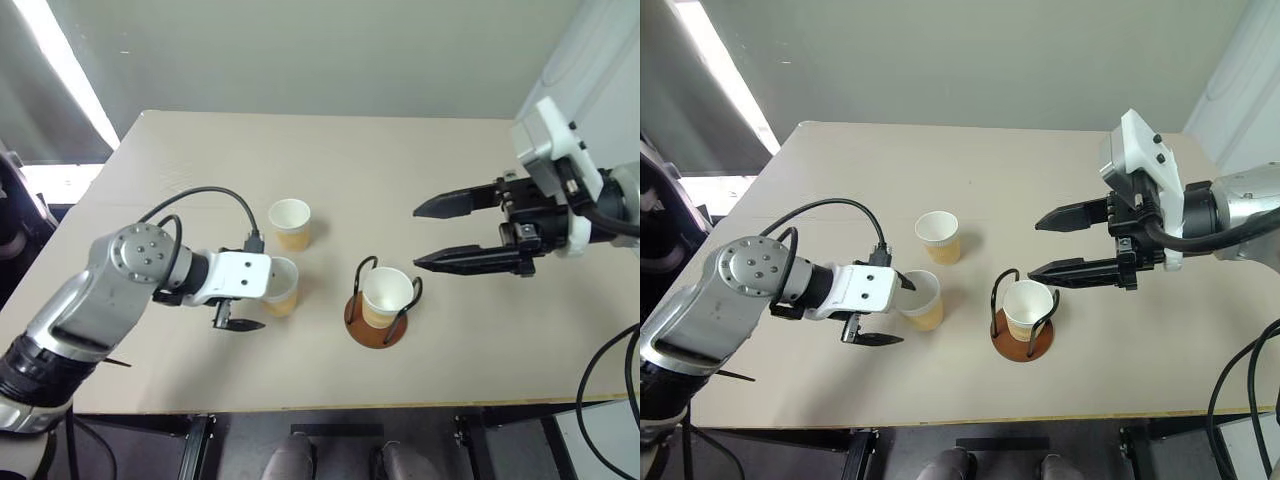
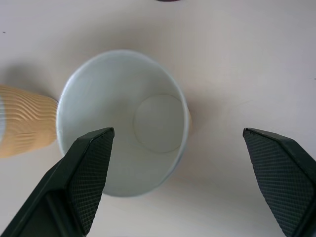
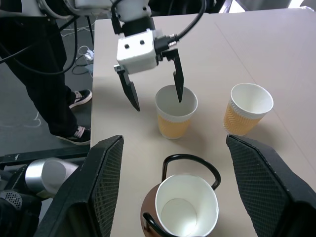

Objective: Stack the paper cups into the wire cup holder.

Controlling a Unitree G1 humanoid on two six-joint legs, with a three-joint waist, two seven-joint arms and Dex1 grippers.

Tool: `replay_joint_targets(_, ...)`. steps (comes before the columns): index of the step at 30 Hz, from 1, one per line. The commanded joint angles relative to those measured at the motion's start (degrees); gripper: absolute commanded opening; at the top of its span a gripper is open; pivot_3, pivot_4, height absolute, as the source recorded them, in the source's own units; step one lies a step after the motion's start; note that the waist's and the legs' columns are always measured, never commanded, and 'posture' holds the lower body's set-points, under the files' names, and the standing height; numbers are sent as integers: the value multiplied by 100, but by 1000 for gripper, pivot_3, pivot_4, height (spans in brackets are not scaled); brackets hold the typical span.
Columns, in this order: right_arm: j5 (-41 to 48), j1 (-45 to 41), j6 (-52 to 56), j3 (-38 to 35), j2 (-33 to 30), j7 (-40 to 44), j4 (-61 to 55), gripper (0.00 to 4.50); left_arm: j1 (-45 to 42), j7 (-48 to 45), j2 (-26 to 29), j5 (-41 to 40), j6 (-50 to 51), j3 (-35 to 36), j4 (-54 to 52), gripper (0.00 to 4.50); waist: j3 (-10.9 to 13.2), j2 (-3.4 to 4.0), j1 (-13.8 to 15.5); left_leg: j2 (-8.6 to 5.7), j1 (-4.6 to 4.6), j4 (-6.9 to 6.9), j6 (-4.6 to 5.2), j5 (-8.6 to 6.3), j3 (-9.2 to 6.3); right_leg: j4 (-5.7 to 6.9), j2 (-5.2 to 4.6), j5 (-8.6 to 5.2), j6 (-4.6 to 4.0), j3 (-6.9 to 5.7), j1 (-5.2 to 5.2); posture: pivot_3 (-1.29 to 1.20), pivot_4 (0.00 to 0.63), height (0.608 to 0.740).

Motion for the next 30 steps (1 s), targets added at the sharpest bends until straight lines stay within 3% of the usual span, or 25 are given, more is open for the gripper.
replay_joint_targets(1, -40, 47, -239, -270, -80, -64, -15, 3355, -154, -42, -81, 120, -242, -62, 119, 4500, 0, 0, 0, 0, -1, 0, 0, 0, 0, 0, 0, 0, 0, 0, -1, 0, 150, 740)
replay_joint_targets(6, -171, 456, -667, -418, -101, -47, -104, 3355, -221, -188, -231, 166, -517, -202, 375, 4500, 0, 0, 6, -1, -2, 0, 0, 0, 0, 0, 0, 0, 0, 0, 0, 0, 150, 740)
replay_joint_targets(9, -178, 586, -750, -466, -143, -82, -122, 3377, -303, -274, -335, 215, -756, -285, 541, 3940, 0, 0, 6, 0, -3, 1, 0, 0, 0, 3, 0, 0, 0, 0, -3, 0, 150, 740)
replay_joint_targets(20, -366, 1082, -1296, -632, -282, 115, -74, 3377, -625, -870, -531, -169, -1243, -189, 820, 48, -1, 0, 14, -1, -4, 4, 1, -1, 0, 2, -1, 0, 1, 0, 0, 0, 150, 740)
replay_joint_targets(30, -630, 1389, -1825, -589, -434, 516, 184, 3377, -652, -1108, -358, -335, -1375, -9, 918, 48, -1, 0, 7, 0, -4, 5, 2, -1, 2, 5, 0, 1, 1, 0, -1, 0, 150, 740)
